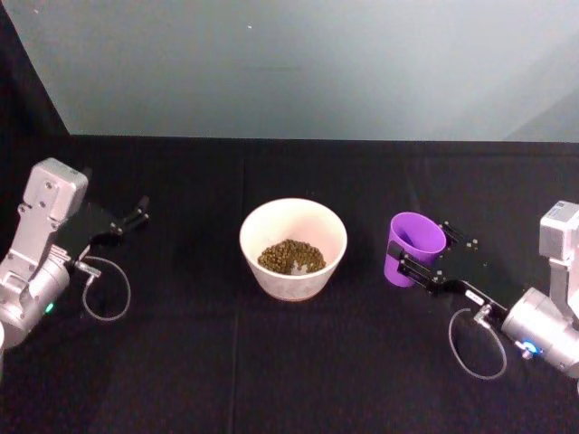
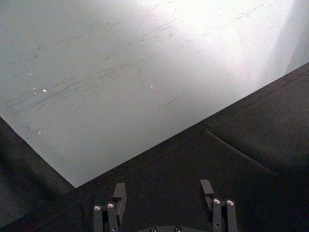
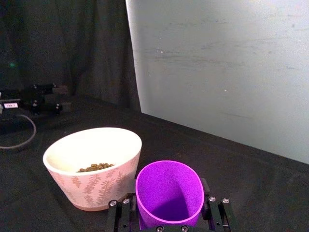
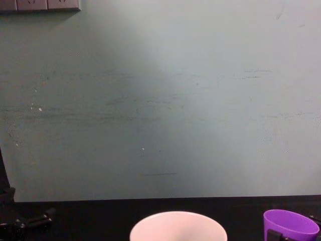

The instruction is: Pick up the cup and pour the mung beans from the cup into the bowl.

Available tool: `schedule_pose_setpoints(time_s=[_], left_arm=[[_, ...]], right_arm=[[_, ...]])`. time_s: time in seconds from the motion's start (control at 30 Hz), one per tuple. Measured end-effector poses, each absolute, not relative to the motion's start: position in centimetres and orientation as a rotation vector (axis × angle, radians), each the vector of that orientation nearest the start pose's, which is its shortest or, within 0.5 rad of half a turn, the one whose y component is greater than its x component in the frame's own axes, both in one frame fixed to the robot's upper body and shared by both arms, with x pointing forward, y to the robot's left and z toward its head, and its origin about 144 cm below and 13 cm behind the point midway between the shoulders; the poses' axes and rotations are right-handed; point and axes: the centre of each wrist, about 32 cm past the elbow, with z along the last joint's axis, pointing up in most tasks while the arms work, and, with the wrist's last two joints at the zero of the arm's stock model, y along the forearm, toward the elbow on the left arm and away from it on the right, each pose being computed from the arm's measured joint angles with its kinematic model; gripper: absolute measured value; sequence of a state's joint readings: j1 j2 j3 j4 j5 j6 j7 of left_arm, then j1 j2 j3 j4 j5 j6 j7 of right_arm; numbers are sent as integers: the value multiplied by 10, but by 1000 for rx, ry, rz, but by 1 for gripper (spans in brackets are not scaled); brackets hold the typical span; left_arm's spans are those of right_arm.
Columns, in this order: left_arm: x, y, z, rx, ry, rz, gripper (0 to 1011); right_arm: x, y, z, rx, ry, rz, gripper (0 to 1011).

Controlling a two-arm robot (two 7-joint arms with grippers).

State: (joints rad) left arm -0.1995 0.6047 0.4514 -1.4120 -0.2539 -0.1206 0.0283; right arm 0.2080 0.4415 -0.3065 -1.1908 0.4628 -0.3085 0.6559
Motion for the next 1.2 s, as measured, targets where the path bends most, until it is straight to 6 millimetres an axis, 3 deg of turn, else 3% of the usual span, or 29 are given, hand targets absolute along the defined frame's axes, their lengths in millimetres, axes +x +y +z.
schedule_pose_setpoints(time_s=[0.93,1.2], left_arm=[[489,310,1140,304,-285,1248,1000],[489,310,1140,304,-285,1248,1000]], right_arm=[[499,-318,1095,-36,-97,-824,732],[499,-318,1095,-37,-98,-823,924]])
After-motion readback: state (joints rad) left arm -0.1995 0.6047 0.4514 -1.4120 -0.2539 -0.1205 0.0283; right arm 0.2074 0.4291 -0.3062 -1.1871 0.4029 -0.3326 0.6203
